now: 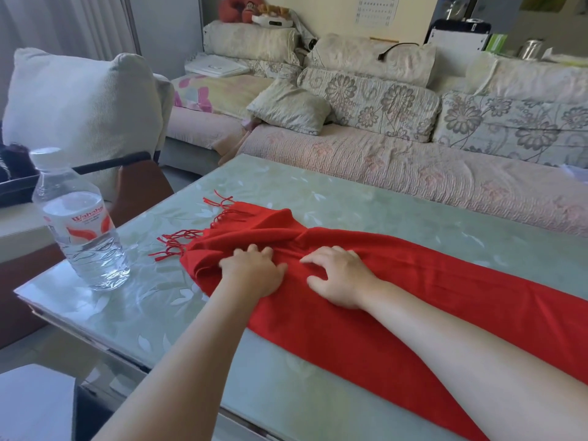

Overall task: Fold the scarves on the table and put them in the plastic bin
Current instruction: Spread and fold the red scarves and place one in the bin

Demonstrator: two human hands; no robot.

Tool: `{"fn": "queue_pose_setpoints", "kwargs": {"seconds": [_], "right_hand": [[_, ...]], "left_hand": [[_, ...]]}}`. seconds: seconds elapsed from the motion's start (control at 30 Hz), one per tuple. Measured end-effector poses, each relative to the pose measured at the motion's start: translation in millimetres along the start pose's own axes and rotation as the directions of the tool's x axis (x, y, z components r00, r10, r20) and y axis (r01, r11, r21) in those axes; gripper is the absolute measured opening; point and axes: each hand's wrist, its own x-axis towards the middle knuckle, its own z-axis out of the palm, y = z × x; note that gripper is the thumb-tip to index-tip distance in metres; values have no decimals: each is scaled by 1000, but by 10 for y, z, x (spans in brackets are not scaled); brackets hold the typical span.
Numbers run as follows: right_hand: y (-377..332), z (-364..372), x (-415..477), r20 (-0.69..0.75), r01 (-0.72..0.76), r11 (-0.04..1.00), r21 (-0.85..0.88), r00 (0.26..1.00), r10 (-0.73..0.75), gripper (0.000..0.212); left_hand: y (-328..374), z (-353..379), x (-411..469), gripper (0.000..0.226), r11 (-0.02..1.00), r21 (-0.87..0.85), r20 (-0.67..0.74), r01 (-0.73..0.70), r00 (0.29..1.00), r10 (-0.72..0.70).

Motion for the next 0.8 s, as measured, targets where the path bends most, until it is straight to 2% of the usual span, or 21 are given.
{"fn": "queue_pose_setpoints", "kwargs": {"seconds": [0.07,0.17,0.3,0.4,0.5,0.67,0.73,0.8], "right_hand": [[64,-91,83,-125,8,995,97,992,4,40],[195,-184,330,-254,-6,997,80,967,26,28],[228,-310,776,-243,-142,977,160,954,178,30],[219,-264,1187,-126,-250,962,109,957,263,23],[190,-209,1464,-9,-301,954,5,954,301,20],[209,-201,1849,58,-309,951,-4,949,309,26],[212,-216,1967,-78,-326,945,30,942,327,25],[196,-231,2033,-239,-310,943,120,913,330,18]], "left_hand": [[-35,-132,68,65,998,-41,-81,44,996,-47],[-37,-167,127,49,1000,5,-170,-16,985,17],[-44,-89,191,27,970,-155,-324,-189,937,131],[-62,1,225,20,933,-181,-397,-311,891,220],[-117,113,280,23,931,-179,-391,-318,891,230],[-75,142,356,29,958,-122,-414,-258,891,187],[-14,158,367,38,964,-97,-429,-249,884,185],[26,200,373,55,967,-104,-361,-233,915,182]]}}
